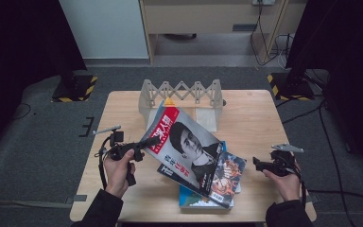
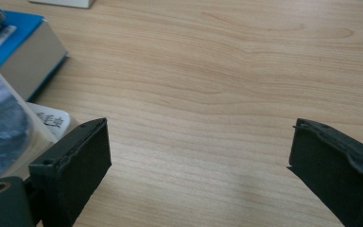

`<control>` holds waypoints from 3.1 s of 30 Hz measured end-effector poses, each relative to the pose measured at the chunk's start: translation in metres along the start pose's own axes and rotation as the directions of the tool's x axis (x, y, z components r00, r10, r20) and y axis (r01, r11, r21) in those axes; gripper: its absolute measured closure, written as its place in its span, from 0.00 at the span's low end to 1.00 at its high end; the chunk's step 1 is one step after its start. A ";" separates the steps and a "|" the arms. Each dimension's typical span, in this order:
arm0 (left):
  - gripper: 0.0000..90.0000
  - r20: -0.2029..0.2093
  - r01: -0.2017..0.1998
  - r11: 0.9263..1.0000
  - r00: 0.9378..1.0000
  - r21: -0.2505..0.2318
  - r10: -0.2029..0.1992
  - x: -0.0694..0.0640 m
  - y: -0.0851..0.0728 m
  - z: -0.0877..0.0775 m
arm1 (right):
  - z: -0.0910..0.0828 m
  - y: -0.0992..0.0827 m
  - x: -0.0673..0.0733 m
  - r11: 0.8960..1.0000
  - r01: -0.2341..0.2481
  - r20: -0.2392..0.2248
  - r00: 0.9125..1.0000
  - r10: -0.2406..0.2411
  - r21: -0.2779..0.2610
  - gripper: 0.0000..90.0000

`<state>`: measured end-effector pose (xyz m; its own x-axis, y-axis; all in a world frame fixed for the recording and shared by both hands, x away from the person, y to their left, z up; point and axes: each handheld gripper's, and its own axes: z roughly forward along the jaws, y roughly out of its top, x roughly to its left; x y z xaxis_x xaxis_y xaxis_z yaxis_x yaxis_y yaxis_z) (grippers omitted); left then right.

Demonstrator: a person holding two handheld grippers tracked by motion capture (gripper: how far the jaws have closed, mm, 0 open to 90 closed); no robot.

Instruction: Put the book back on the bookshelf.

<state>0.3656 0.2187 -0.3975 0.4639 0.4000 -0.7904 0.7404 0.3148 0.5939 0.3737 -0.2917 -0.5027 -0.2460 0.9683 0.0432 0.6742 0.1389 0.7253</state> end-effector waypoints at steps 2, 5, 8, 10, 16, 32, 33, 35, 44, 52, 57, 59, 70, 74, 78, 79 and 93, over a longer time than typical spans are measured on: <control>0.95 0.006 -0.016 1.000 1.000 -0.024 0.016 -0.006 0.008 -0.003 | 0.002 -0.001 -0.003 1.000 0.006 0.013 1.000 -0.006 0.006 0.07; 0.95 0.010 -0.029 0.999 1.000 -0.044 0.029 -0.011 0.016 -0.006 | 0.003 -0.003 -0.005 1.000 0.010 0.020 1.000 -0.010 0.011 0.07; 0.95 -0.003 -0.055 0.996 0.998 -0.068 0.055 -0.019 0.027 -0.009 | 0.005 -0.004 -0.006 1.000 0.011 0.026 1.000 -0.012 0.028 0.07; 0.95 -0.024 -0.088 0.992 0.996 -0.089 0.086 -0.025 0.038 -0.014 | 0.006 -0.005 -0.007 0.999 0.027 0.030 0.999 -0.027 0.029 0.07; 0.95 -0.082 -0.149 0.982 0.987 -0.119 0.139 -0.032 0.054 -0.024 | 0.008 -0.007 -0.009 0.998 0.031 0.028 0.999 -0.032 0.046 0.07; 0.95 -0.274 -0.296 0.946 0.928 -0.130 0.252 -0.041 0.102 -0.050 | 0.019 -0.014 -0.010 0.991 0.050 0.031 0.998 -0.055 0.126 0.06; 0.95 -0.277 -0.303 0.944 0.925 -0.126 0.260 -0.041 0.104 -0.050 | 0.020 -0.014 -0.010 0.989 0.052 0.030 0.998 -0.057 0.136 0.06; 0.95 -0.284 -0.319 0.941 0.918 -0.118 0.275 -0.042 0.107 -0.048 | 0.021 -0.015 -0.010 0.988 0.056 0.032 0.998 -0.061 0.143 0.05; 0.95 -0.360 -0.392 0.917 0.868 -0.071 0.343 -0.048 0.125 -0.030 | 0.022 -0.017 -0.012 0.991 0.031 0.022 0.999 -0.034 0.132 0.05; 0.96 -0.450 -0.442 0.897 0.803 -0.011 0.391 -0.048 0.142 -0.013 | 0.023 -0.017 -0.011 0.992 0.029 0.021 0.999 -0.032 0.124 0.04; 0.96 -0.516 -0.482 0.875 0.740 0.042 0.432 -0.048 0.147 0.001 | 0.023 -0.017 -0.011 0.992 0.029 0.021 0.999 -0.032 0.121 0.04; 0.96 -0.537 -0.491 0.869 0.720 0.053 0.440 -0.046 0.148 0.007 | 0.023 -0.017 -0.012 0.992 0.033 0.020 0.999 -0.035 0.121 0.04; 0.96 -0.650 -0.532 0.845 0.627 0.044 0.428 -0.023 0.150 0.033 | 0.024 -0.016 -0.011 0.993 0.028 0.021 0.999 -0.031 0.119 0.04; 0.96 -0.661 -0.542 0.840 0.630 0.001 0.407 -0.017 0.149 0.034 | 0.024 -0.017 -0.011 0.993 0.026 0.021 0.999 -0.029 0.119 0.04; 0.96 -0.675 -0.541 0.840 0.630 -0.026 0.384 -0.008 0.143 0.030 | 0.024 -0.017 -0.011 0.993 0.033 0.019 0.999 -0.035 0.117 0.05; 0.96 -0.676 -0.541 0.840 0.629 -0.027 0.383 -0.006 0.141 0.029 | 0.024 -0.017 -0.011 0.993 0.034 0.021 0.999 -0.037 0.116 0.05; 0.95 -0.659 -0.474 0.880 0.648 0.045 0.382 -0.006 0.119 0.006 | 0.023 -0.017 -0.011 0.992 0.035 0.018 0.999 -0.037 0.121 0.05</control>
<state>0.4535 0.2479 -0.3230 0.2628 0.9468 -0.1858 0.4534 0.0488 0.8899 0.3813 -0.2996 -0.5313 -0.2582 0.9661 0.0040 0.7446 0.1964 0.6380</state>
